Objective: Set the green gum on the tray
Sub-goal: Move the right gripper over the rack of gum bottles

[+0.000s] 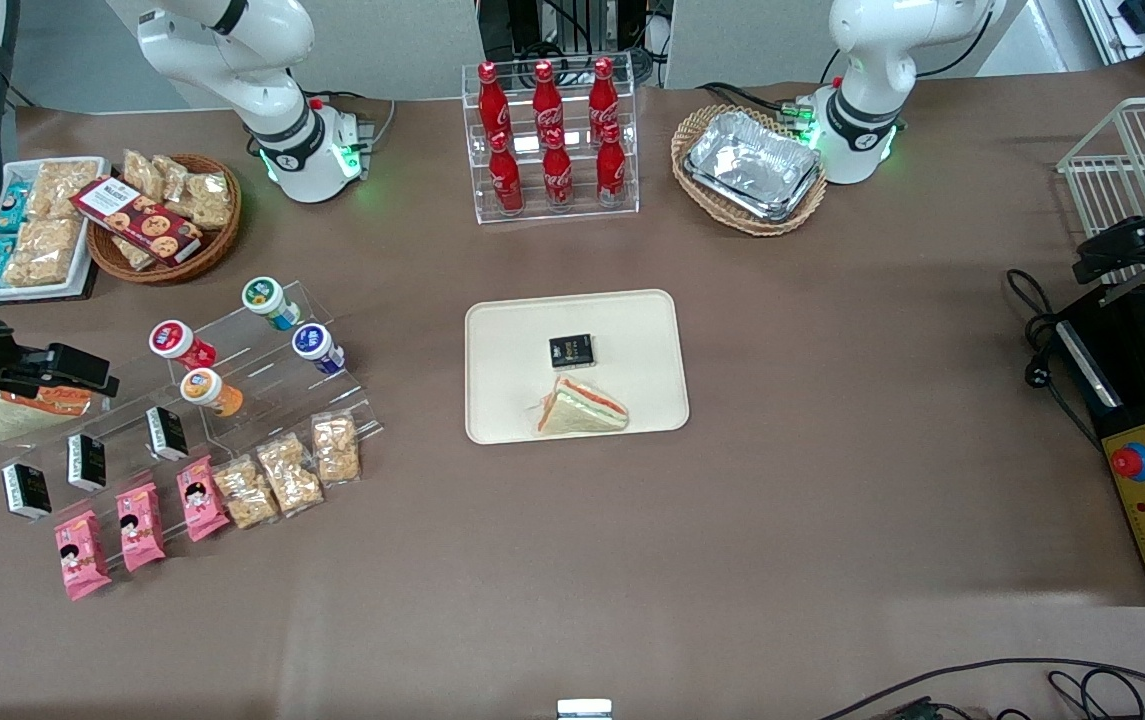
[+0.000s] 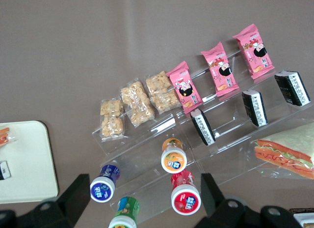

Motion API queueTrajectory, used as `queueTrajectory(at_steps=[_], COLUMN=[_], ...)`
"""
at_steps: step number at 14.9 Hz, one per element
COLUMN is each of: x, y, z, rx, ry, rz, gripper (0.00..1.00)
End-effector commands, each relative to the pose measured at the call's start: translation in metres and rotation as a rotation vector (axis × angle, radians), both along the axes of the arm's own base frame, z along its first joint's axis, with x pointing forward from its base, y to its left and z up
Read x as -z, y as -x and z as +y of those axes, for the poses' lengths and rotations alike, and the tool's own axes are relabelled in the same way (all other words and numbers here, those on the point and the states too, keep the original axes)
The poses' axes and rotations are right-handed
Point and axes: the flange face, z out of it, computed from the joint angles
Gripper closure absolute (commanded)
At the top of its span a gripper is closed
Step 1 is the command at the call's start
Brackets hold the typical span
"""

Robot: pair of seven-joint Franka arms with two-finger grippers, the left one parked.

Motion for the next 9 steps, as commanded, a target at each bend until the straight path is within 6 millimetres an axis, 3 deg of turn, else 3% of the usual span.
queueTrajectory(at_steps=[1,5,9], x=[0.001,0.002,0.036], y=[-0.006,-0.005,0.016], z=[0.006,-0.003,-0.005], rx=[0.0,0.016,0.027], ry=[-0.011,-0.027,-0.047], rz=[0.0,0.001,0.076], gripper=[0.0,0.0,0.0])
